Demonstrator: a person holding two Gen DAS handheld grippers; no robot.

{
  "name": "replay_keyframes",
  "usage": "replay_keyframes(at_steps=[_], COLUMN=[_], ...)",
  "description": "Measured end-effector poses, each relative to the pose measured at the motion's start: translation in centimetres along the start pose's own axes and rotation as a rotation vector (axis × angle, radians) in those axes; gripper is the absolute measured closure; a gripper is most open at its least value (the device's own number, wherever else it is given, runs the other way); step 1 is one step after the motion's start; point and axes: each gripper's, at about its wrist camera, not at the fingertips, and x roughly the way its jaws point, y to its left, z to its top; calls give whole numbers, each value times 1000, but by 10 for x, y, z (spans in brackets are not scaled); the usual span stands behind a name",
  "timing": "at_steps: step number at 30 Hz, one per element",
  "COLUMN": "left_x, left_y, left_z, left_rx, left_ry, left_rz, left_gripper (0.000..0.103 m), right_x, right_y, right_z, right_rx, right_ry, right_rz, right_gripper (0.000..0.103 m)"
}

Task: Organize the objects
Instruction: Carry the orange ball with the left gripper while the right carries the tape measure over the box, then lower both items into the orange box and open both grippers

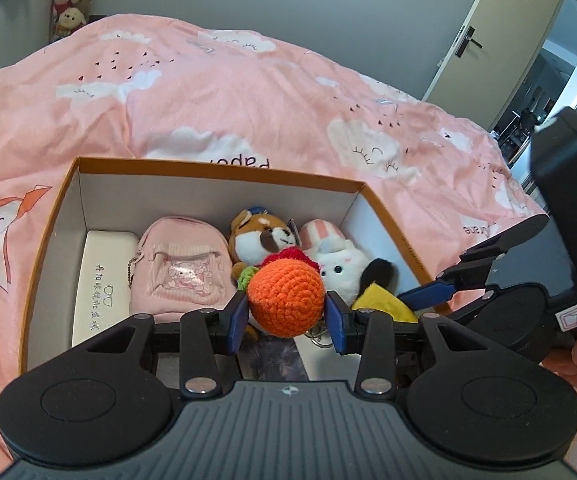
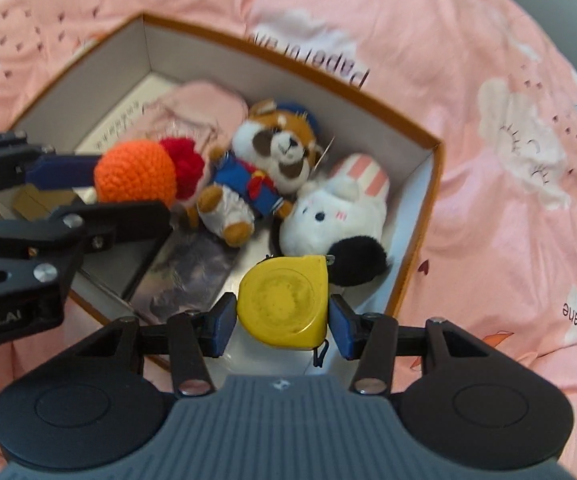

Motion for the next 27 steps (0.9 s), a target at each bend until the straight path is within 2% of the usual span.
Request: replay_keyframes(at_steps=[8, 13, 20, 27], left_x=[11, 15, 15, 17], left_y=[7, 8, 7, 3], left_z=[-1, -2, -2, -3], left_rx=[-16, -16, -11, -4], left_ry=[17, 31, 36, 51], left_rz=[-1, -2, -8, -2], left_gripper=[57, 57, 57, 57], right_x=[33, 40, 39, 26], right_y=[-2, 5, 8, 10], right_z=[12, 13, 9, 1], right_rx=[-19, -56, -70, -98], right_ry=[150, 182, 188, 151], right_rz=[-30, -68, -89, -133], right_gripper=[51, 51, 52, 46])
